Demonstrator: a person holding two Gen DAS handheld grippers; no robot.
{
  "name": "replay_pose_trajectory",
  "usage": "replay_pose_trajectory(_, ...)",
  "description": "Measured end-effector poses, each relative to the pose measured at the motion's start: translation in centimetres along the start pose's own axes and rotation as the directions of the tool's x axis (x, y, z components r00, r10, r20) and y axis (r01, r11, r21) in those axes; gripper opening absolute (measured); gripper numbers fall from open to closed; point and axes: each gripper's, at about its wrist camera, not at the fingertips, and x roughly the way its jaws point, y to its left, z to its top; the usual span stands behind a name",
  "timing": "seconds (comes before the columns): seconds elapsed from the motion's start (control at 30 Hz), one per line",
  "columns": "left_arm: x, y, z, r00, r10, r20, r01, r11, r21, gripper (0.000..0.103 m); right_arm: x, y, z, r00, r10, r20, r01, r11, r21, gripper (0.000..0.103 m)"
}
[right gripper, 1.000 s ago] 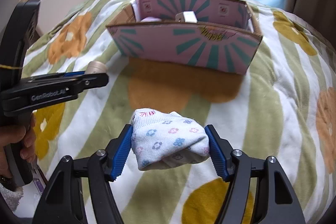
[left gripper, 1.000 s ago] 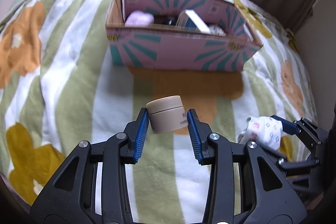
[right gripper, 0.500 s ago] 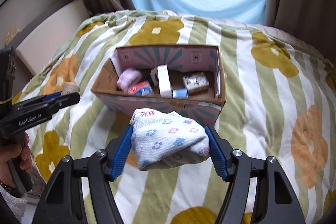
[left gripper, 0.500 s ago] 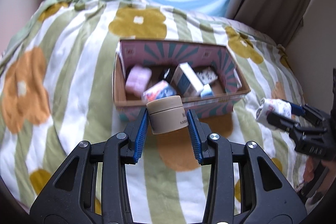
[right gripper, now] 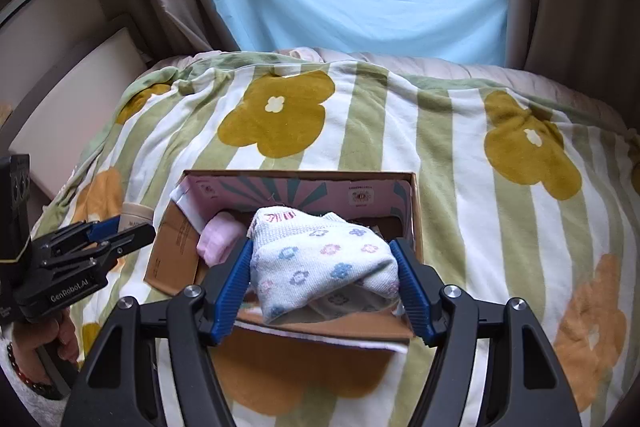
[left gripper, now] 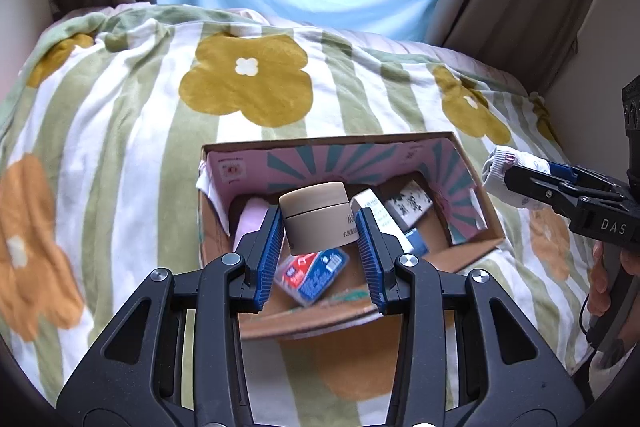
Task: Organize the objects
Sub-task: 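Carry the beige jar and sock into the pink box and release both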
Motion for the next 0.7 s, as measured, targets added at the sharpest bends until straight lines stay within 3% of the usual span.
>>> replay_pose_trajectory(0.4, 8.8, 1.4, 0.6, 0.992, -0.026, -0.121, 0.025, 1.000, -0.011, 0.034, 8.0, -1.5, 1.4, 0.996, 0.024, -0.091, -0.016, 0.996, 0.085, 0.064)
replay_pose_trajectory(0.7, 11.0, 1.6, -0.1, 0.984, -0.022, -0.176, 0.023, 1.000, 0.003, 0.034, 10.4, -1.6, 1.6, 0.991, 0.038, -0.129, -0.023, 0.993, 0.116, 0.064)
